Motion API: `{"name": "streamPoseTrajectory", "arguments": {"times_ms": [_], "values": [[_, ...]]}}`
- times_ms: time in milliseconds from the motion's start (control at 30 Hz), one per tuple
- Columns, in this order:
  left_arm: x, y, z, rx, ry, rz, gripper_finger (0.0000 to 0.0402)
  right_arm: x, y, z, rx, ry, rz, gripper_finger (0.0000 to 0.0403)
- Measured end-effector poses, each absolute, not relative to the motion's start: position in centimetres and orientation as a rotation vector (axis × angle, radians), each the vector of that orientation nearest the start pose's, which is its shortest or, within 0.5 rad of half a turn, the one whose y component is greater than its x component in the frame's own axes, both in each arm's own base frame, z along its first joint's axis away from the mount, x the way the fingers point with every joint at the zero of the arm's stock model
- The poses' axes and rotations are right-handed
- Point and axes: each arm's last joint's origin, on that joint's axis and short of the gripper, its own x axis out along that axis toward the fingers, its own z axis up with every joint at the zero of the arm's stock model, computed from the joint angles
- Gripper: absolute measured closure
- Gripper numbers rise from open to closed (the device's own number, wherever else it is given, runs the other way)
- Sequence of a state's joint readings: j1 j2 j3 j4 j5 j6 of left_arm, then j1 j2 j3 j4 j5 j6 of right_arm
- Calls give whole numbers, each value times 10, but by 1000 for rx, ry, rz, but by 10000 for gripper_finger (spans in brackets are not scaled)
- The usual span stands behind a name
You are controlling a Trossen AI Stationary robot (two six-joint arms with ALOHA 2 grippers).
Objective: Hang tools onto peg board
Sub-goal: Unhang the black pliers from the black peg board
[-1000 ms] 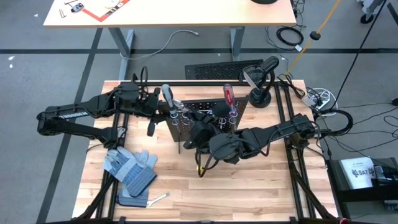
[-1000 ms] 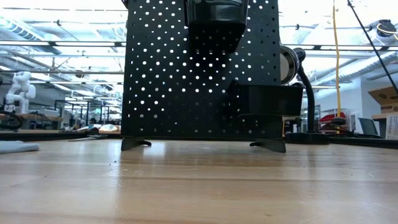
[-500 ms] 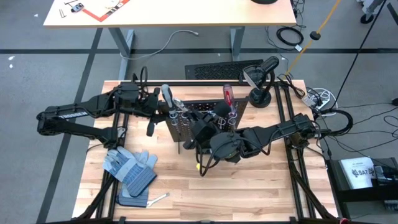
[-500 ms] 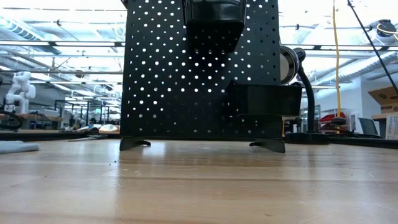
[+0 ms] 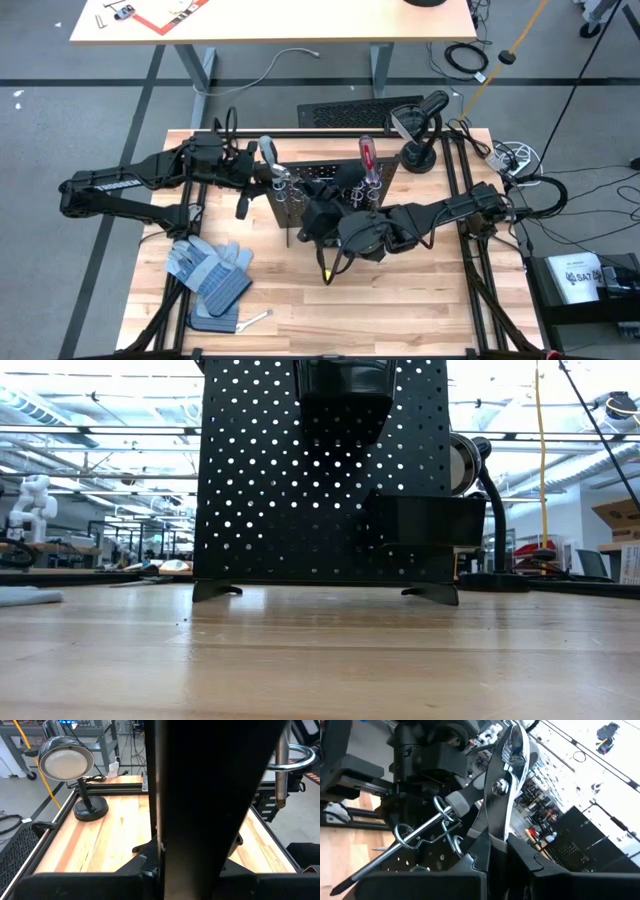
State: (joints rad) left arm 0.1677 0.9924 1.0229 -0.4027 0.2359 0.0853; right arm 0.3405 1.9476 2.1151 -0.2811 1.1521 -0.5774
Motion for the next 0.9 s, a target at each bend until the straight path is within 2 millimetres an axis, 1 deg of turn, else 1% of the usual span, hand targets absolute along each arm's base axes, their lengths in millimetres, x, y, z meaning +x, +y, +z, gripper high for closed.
{"name": "streamPoseTrajectory", "arguments": {"times_ms": [300,400,600,900], "values": [[206,28,357,10,364,-83,339,413,118,445,-559,266,-809,379],[206,28,357,10,364,-84,339,413,118,445,-560,263,-789,379],[206,28,357,10,364,-83,339,412,118,447,-512,237,-828,379],[206,28,357,9,362,-82,339,412,117,447,-485,228,-851,379]]}}
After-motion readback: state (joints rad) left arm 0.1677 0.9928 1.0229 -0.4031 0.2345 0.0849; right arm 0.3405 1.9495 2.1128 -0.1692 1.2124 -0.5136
